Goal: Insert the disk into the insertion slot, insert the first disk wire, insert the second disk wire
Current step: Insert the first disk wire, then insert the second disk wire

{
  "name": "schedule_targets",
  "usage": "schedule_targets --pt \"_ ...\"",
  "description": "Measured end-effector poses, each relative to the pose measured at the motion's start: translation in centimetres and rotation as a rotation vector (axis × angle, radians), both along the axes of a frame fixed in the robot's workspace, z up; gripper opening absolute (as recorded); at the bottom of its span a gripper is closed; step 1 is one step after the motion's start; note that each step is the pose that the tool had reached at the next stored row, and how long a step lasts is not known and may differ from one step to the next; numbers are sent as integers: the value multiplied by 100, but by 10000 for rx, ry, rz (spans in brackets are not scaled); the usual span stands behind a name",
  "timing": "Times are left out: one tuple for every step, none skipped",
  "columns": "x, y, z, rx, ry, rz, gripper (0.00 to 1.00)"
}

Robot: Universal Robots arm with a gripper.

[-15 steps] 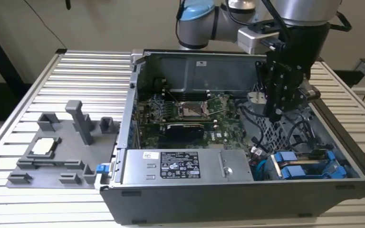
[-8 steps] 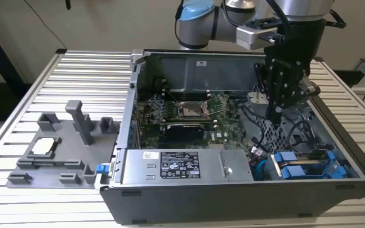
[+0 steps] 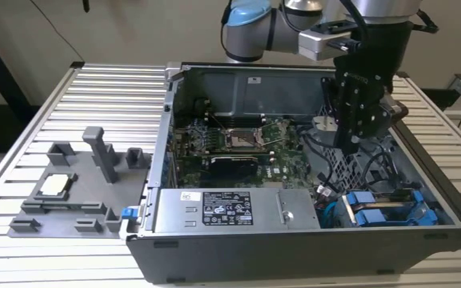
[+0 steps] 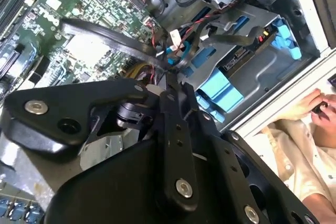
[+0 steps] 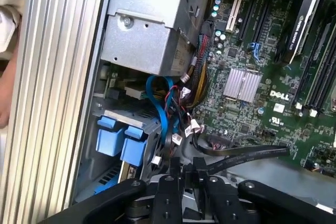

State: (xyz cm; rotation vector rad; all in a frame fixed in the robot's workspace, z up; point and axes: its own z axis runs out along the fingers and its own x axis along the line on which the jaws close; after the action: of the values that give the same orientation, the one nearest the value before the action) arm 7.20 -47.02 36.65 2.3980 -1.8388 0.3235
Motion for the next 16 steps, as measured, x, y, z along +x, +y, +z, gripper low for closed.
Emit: schedule_targets --pt "-1 -1 1 83 -12 -1 24" --pt "-2 -13 1 470 -56 -2 31" --pt "-2 -42 1 955 -75 -3 31" --pt "-2 -63 1 1073 -75 -3 31" --pt "-1 -88 0 1170 -75 -3 31" --pt "-1 -114 1 1244 -75 -3 31" --pt "-1 -141 1 1301 -75 -4 31" --pt "-1 -170 0 1346 -76 -4 31" --pt "-2 -217 1 1359 -75 -4 31" --pt "-2 -240 1 1359 -75 -4 28" --pt "-2 -248 1 1360 -76 -4 21" --pt "-2 -250 1 1359 -75 -4 21" --pt "-2 -253 1 1360 -75 -4 21" --pt "-1 -256 1 1359 -75 -4 21" --pt "-1 -257 1 1360 -76 -4 21" --pt "-1 -257 1 1360 -75 -4 19"
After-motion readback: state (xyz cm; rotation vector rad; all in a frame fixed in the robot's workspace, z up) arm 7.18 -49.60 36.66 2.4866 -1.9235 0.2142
